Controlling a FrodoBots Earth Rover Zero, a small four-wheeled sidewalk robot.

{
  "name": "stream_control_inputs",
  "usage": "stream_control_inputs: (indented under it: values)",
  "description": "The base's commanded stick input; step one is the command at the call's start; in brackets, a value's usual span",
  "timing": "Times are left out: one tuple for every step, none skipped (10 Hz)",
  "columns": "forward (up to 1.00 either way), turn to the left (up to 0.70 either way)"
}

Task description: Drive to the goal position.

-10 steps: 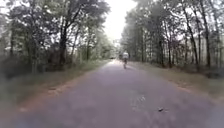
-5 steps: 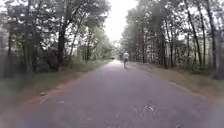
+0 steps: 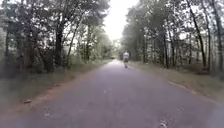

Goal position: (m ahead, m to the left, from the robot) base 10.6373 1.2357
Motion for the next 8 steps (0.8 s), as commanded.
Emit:
stream_control_inputs:
  values:
    - [0.70,0.00]
    - [0.70,0.00]
    - [0.70,0.00]
    - [0.70,0.00]
    - [0.70,0.00]
    - [0.70,0.00]
    - [0.70,0.00]
    - [0.70,0.00]
